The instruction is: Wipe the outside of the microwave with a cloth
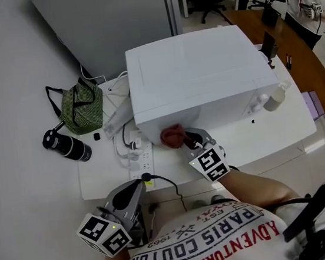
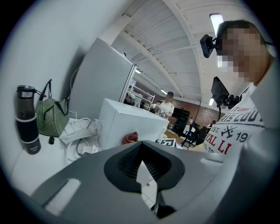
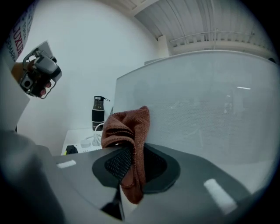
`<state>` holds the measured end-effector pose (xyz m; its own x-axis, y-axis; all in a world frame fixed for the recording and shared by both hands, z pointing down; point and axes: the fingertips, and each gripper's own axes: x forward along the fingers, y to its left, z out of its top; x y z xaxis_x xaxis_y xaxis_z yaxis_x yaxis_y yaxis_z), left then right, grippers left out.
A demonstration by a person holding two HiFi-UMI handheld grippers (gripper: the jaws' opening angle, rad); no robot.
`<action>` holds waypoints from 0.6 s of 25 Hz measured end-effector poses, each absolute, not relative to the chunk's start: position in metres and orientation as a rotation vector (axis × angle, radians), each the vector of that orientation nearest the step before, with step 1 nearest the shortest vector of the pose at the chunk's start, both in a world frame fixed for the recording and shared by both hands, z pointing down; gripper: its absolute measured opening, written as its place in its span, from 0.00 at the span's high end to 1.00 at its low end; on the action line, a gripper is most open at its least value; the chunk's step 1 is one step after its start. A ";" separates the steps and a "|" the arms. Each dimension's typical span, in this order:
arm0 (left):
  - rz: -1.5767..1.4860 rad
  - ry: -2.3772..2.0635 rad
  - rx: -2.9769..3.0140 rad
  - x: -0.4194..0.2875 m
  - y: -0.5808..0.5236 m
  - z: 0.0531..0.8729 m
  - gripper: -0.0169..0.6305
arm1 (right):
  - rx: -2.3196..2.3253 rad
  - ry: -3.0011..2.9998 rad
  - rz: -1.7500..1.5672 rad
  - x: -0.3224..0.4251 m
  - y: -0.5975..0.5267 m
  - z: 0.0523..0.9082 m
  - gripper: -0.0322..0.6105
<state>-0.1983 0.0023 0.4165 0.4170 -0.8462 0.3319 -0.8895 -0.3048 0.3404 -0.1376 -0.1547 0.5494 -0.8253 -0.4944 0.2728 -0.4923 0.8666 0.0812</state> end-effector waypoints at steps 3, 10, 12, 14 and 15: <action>0.131 -1.378 2.270 -0.167 -0.020 0.415 0.96 | 0.844 -2.715 0.027 -0.088 -0.173 0.550 0.86; 0.161 -1.144 2.401 -0.092 -0.067 0.411 0.97 | 1.163 -2.547 0.113 0.049 -0.221 0.550 0.86; 0.169 -1.111 2.414 -0.075 -0.075 0.410 0.96 | 1.210 -2.514 0.129 0.076 -0.232 0.549 0.86; 0.177 -1.084 2.424 -0.060 -0.081 0.411 0.96 | 1.240 -2.495 0.136 0.094 -0.239 0.549 0.86; 0.183 -1.068 2.430 -0.054 -0.083 0.411 0.96 | 1.259 -2.489 0.144 0.102 -0.241 0.549 0.86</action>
<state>-0.0540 -0.0832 0.4108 0.6869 -0.6601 0.3040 -0.7236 -0.5827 0.3700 0.1018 -0.2411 0.5488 -0.5456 -0.7619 0.3491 -0.7969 0.6005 0.0651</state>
